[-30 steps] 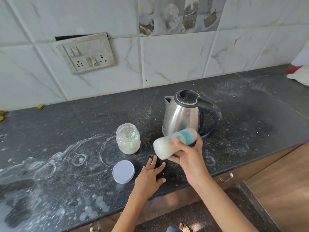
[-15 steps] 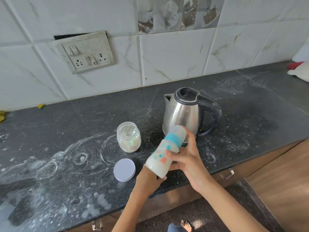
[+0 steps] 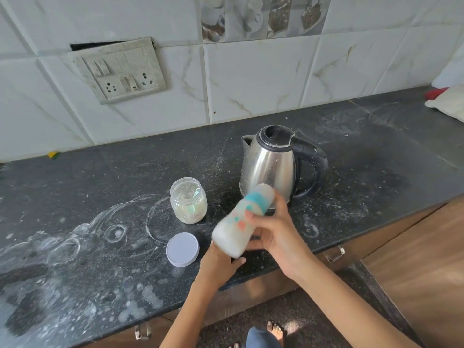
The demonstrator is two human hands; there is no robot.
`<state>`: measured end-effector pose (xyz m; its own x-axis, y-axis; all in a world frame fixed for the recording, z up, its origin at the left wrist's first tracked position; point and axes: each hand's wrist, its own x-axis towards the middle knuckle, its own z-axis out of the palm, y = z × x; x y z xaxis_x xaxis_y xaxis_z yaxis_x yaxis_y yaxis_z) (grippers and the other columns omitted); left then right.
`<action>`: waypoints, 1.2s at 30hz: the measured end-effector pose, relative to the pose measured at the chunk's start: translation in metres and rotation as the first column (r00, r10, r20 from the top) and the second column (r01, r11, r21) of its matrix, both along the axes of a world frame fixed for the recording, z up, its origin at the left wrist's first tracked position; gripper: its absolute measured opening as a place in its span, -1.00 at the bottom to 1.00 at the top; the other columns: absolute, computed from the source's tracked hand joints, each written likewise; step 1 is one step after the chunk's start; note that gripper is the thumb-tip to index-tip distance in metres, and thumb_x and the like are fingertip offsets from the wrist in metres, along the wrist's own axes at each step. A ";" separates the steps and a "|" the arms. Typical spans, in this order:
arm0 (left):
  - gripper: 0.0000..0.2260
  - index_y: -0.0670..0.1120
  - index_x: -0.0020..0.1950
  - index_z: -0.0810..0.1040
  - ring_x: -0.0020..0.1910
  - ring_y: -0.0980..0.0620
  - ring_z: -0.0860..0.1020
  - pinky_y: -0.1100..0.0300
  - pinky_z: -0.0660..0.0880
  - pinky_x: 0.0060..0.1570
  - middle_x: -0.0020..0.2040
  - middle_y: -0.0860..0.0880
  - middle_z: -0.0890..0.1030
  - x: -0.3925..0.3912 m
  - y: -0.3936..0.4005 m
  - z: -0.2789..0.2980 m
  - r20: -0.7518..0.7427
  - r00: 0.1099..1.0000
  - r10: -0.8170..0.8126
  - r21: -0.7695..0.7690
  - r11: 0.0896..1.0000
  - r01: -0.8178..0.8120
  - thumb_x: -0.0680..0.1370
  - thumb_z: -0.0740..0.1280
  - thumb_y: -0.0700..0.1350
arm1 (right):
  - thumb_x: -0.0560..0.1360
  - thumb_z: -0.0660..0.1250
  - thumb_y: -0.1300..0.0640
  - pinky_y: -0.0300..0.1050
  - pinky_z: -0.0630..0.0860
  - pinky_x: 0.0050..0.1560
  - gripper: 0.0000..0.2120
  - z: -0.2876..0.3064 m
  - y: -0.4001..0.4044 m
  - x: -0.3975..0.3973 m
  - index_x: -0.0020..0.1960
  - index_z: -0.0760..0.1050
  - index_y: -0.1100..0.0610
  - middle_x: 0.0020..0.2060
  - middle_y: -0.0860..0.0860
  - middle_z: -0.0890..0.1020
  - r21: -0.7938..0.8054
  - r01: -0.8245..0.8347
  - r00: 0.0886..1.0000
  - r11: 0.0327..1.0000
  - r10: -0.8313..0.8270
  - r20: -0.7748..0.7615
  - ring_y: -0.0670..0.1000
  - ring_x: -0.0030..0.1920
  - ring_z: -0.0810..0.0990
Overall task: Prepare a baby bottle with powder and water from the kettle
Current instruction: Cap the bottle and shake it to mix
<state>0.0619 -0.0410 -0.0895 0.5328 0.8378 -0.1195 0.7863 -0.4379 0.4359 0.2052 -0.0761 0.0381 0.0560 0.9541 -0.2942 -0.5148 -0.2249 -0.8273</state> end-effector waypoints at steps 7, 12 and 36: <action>-0.48 0.09 0.50 0.21 0.55 -0.03 0.03 0.04 0.08 0.49 0.56 -0.04 0.09 0.002 0.002 0.005 0.082 0.997 0.016 -0.122 0.993 -0.006 0.57 0.28 0.04 | 0.47 0.41 0.31 0.23 0.65 -0.17 -0.42 0.002 0.008 0.006 0.36 0.27 -0.04 0.24 0.20 0.55 -0.056 0.191 0.977 0.980 -0.195 -0.086 0.23 0.09 0.66; -0.46 -0.05 0.46 0.29 0.46 -0.04 0.27 0.15 0.23 0.41 0.48 -0.07 0.30 0.002 -0.002 0.001 0.083 0.992 0.098 -0.087 0.992 -0.091 0.52 0.35 0.00 | 0.39 0.45 0.34 0.21 0.65 -0.17 -0.33 0.003 -0.001 0.008 0.37 0.31 -0.09 0.11 0.15 0.61 0.001 -0.010 0.999 1.000 0.010 0.047 0.18 0.00 0.69; -0.35 -0.03 0.41 0.37 0.46 -0.05 0.29 0.06 0.25 0.44 0.43 -0.05 0.36 0.001 -0.003 0.002 0.074 0.986 0.148 -0.194 0.972 -0.132 0.40 0.41 0.19 | 0.40 0.45 0.33 0.25 0.62 -0.18 -0.39 -0.001 -0.006 0.005 0.31 0.32 -0.09 0.07 0.15 0.63 -0.068 -0.021 0.996 0.997 0.026 0.081 0.21 -0.06 0.71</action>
<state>0.0625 -0.0443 -0.0875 0.4272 0.8718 -0.2396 0.7892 -0.2303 0.5694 0.2100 -0.0822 0.0366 0.0604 0.9338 -0.3526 -0.4399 -0.2922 -0.8492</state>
